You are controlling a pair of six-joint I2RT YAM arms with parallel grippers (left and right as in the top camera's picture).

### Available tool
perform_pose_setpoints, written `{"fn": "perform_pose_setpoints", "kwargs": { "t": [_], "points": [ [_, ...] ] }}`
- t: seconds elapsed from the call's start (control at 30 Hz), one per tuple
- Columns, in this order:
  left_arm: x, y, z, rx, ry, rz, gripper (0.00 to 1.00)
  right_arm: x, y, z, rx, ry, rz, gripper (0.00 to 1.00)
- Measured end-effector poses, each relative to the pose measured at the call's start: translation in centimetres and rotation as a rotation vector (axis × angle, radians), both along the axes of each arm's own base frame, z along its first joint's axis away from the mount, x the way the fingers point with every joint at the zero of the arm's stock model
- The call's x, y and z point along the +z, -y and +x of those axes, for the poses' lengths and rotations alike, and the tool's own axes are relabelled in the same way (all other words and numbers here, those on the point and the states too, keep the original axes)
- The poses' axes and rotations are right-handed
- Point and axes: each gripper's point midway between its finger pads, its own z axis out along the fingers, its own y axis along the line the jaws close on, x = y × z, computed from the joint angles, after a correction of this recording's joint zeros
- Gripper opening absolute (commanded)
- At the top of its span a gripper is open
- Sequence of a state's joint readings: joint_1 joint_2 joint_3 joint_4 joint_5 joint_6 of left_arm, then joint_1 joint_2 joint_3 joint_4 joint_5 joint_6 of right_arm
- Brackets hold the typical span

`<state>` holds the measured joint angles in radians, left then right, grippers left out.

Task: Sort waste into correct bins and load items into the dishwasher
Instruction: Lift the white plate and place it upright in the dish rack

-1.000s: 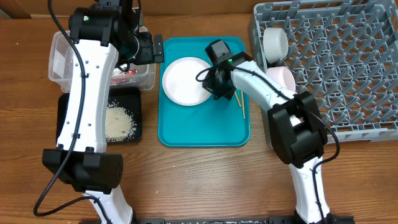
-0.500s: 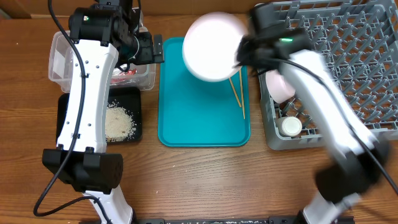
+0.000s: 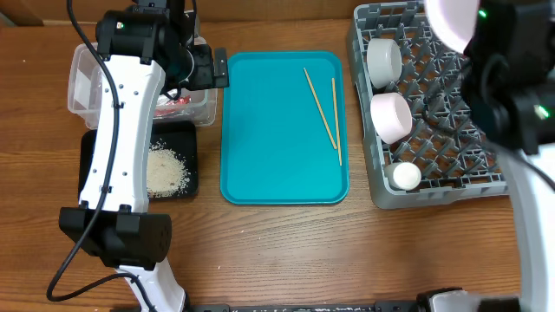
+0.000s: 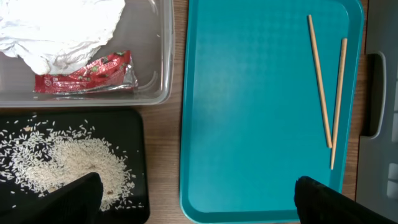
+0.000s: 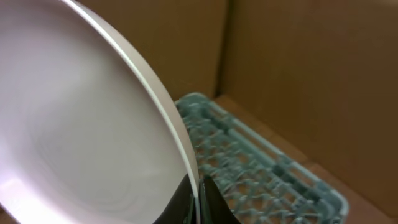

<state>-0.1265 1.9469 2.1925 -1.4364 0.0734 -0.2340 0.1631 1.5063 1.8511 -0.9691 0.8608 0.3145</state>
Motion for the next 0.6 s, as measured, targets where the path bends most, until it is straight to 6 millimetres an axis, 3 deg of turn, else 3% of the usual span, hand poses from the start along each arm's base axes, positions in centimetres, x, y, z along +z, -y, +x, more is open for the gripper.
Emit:
{"fn": "perform_pose_setpoints", "kwargs": {
  "t": [0.2,0.4,0.6],
  "points": [
    [0.0,0.0,0.0,0.0,0.0,0.0,1.0,-7.6,2.4,4.3,-0.134,-0.165,-0.136,0.04],
    [0.0,0.0,0.0,0.0,0.0,0.0,1.0,-14.9,2.7,7.3,-0.142,-0.359,-0.204,0.04],
    [0.0,0.0,0.0,0.0,0.0,0.0,1.0,-18.3,2.5,8.4,-0.124,-0.434,-0.206,0.04]
  ]
}}
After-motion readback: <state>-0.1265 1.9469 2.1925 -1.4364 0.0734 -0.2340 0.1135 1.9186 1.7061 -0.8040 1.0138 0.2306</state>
